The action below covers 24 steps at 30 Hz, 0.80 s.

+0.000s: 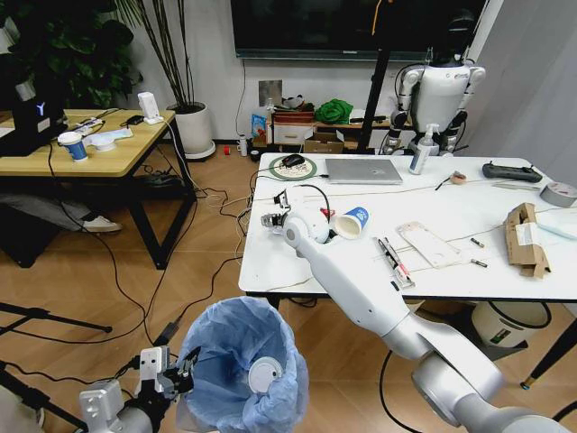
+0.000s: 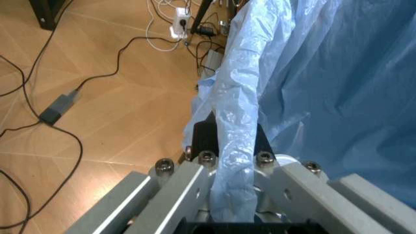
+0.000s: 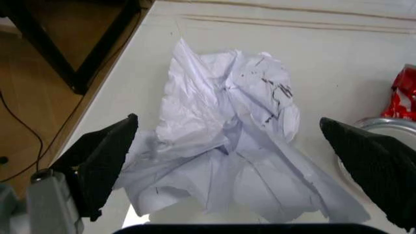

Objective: Pick up the trash bin and place the trash from the table into it.

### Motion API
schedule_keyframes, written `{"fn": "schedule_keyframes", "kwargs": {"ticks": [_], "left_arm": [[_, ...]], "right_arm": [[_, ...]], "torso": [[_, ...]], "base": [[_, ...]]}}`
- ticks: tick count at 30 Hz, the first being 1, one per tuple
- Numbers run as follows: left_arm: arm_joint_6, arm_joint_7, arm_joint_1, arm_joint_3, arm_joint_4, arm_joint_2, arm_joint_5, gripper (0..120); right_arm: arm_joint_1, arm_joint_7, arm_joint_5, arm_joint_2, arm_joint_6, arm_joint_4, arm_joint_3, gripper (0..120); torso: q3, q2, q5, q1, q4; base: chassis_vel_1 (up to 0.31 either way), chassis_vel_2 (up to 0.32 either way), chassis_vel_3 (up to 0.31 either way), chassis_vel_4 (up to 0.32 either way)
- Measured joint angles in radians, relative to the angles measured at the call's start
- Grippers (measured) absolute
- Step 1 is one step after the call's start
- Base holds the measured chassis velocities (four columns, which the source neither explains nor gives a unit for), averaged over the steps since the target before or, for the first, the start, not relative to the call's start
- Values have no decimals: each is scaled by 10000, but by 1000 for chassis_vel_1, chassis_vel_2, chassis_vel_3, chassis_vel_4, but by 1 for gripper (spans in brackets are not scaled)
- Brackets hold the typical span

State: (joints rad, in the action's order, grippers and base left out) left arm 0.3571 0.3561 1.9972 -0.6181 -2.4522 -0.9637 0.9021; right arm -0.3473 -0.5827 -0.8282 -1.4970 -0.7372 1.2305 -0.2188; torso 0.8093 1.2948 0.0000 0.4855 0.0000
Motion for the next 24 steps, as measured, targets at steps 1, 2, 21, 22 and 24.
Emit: {"fn": "schedule_keyframes", "kwargs": {"ticks": [1, 2, 21, 22, 24], "left_arm": [[0, 0, 0, 0, 0, 0, 0, 0], [-1, 0, 0, 0, -1, -1, -1, 0], [-30, 4, -2, 17, -12, 19, 0, 0], [-31, 4, -4, 21, -9, 16, 1, 0], [-32, 5, -6, 24, -3, 13, 1, 0]], "right_arm": [[0, 0, 0, 0, 0, 0, 0, 100], [-6, 0, 19, -13, 1, -34, -1, 100], [-4, 298, 382, -160, 207, -594, -48, 68], [-4, 298, 378, -152, 211, -591, -48, 65], [-4, 300, 372, -150, 218, -590, -49, 59]], "torso": [[0, 0, 0, 0, 0], [0, 0, 0, 0, 0], [0, 0, 0, 0, 0], [-1, 1, 0, 0, 0], [0, 0, 0, 0, 0]], "base": [[0, 0, 0, 0], [0, 0, 0, 0], [0, 0, 0, 0], [0, 0, 0, 0], [0, 0, 0, 0]]}}
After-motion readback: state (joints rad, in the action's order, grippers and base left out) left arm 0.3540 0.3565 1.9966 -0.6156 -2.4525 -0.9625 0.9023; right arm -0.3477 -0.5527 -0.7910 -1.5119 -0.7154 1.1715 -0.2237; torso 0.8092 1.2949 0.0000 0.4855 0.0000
